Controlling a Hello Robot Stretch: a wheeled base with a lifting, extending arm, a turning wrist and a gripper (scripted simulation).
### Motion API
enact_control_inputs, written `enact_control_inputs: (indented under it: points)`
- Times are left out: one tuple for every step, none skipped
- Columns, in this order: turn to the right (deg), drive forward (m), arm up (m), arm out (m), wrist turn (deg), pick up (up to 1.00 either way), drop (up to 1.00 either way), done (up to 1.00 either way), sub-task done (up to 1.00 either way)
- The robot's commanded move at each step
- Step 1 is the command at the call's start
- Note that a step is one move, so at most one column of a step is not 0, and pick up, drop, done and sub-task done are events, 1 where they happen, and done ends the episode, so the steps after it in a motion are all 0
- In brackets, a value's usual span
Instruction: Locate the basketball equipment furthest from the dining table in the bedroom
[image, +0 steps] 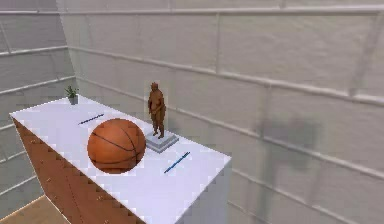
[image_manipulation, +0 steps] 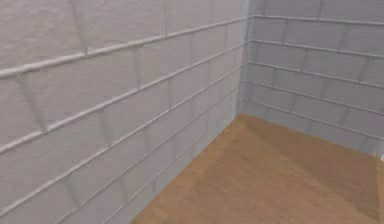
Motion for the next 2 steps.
enact_control_inputs:
  points:
    - [-21.0, 0.00, 0.00, 0.00, 0.0, 0.00, 0.00, 0.00, 0.00]
    - [0.0, 0.00, 0.00, 0.00, 0.0, 0.00, 0.00, 1.00, 0.00]
